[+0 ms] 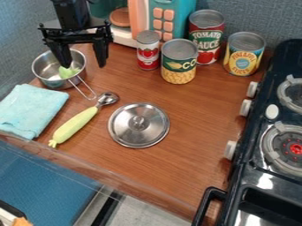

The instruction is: Pick silver lid on table and cover the pot

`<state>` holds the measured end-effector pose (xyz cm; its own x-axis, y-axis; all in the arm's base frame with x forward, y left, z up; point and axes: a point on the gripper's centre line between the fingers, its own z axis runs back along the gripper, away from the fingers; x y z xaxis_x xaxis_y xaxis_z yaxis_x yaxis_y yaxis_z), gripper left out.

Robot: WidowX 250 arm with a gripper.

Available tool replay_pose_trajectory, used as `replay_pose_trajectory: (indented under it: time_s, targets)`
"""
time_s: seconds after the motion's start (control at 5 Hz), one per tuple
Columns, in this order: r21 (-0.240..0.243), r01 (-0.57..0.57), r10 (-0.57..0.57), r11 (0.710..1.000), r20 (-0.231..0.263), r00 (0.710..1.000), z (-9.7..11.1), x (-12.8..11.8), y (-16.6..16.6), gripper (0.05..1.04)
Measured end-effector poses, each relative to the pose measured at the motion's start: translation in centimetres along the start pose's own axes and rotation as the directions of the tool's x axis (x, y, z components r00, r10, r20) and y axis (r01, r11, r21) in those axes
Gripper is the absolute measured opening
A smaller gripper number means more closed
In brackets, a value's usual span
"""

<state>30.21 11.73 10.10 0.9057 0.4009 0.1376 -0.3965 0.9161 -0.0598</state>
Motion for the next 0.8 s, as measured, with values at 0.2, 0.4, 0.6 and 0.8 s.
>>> replay_pose_trajectory:
  time_s: [0.2, 0.4, 0.6, 0.8]
  targets:
    - [0.001, -0.003, 0.003, 1.0, -0.029, 1.0, -0.9, -0.2, 0.1, 1.0]
    - [0.007, 0.041, -0.041, 0.999, -0.053, 0.998, -2.0, -0.3, -0.7, 1.0]
    - [0.015, 0.078, -0.077, 0.997, -0.067, 0.995, -3.0, -0.4, -1.5, 1.0]
    - [0.018, 0.148, -0.147, 0.989, -0.068, 0.987, -3.2, -0.5, -2.8, 1.0]
